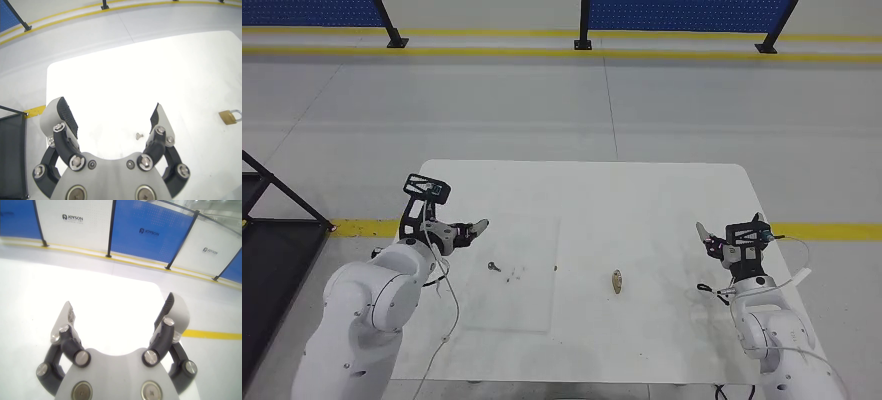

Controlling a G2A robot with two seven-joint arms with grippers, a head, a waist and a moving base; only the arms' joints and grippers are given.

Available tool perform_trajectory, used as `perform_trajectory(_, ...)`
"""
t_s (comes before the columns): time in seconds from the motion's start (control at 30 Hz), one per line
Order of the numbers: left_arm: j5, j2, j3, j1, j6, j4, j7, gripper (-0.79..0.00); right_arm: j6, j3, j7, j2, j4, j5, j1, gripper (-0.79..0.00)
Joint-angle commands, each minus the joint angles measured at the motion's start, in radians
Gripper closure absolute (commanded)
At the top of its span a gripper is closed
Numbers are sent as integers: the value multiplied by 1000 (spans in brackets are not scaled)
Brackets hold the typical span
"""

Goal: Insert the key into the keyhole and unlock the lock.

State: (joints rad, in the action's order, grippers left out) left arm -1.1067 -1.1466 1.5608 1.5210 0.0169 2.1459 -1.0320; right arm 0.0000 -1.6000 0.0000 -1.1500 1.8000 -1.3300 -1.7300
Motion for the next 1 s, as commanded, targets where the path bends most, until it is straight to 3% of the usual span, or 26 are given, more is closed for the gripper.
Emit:
perform_trajectory(0.0,32,1,-11,-25,1,-9,-87,-785,0,0,0,0,0,0,0,-785)
perform_trajectory(0.23,127,5,-31,-85,4,-66,-266,-785,0,0,0,0,0,0,0,-785)
perform_trajectory(0.47,210,12,-20,-106,4,-109,-379,-785,0,0,0,0,0,0,0,-785)
perform_trajectory(0.97,275,24,-20,-49,-39,-133,-378,-785,0,0,0,0,0,0,0,-785)
